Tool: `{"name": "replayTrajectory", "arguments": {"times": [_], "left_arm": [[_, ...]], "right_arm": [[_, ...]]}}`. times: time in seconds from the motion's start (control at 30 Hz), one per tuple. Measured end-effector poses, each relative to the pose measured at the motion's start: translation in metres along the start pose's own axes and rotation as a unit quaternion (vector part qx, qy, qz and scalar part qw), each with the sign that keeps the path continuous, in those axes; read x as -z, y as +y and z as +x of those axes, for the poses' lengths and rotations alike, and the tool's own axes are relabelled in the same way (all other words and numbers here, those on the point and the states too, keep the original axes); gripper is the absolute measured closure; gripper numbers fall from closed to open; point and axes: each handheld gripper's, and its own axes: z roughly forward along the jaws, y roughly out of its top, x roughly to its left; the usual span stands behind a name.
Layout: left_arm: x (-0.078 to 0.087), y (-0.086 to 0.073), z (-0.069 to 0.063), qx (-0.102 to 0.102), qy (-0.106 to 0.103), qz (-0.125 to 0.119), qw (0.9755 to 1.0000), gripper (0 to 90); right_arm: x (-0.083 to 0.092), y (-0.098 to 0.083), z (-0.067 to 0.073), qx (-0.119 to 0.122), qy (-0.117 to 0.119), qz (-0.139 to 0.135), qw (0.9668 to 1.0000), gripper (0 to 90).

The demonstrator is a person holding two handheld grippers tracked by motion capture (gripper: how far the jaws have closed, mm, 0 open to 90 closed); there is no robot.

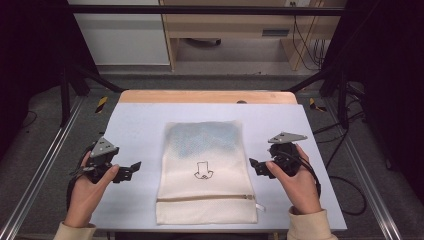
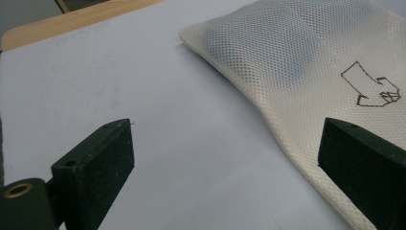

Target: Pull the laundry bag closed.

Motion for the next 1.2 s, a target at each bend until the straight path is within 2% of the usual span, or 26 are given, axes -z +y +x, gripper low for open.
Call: {"name": "replayTrajectory", "arguments": {"times": [0.17,0.37,0.6,0.9,1.2], "left_arm": [[0.002,-0.007,0.01,0.009,0.007,-0.009,0.9999,5.4],[0.0,-0.015,0.018,0.008,0.015,-0.012,0.9998,5.3],[-0.004,-0.024,0.028,0.008,0.031,-0.006,0.9995,5.2],[-0.009,-0.035,0.036,0.011,0.035,0.001,0.9993,5.1],[-0.014,-0.044,0.04,0.006,0.034,0.008,0.9994,5.1]], "right_arm": [[0.002,-0.007,-0.011,-0.009,-0.01,-0.004,0.9999,7.9],[0.002,-0.016,-0.026,-0.032,-0.03,-0.01,0.999,8.0],[-0.001,-0.029,-0.041,-0.047,-0.047,-0.009,0.9978,8.7],[-0.009,-0.048,-0.055,-0.06,-0.058,0.002,0.9965,8.5],[-0.016,-0.063,-0.067,-0.073,-0.075,-0.013,0.9944,9.1]]}}
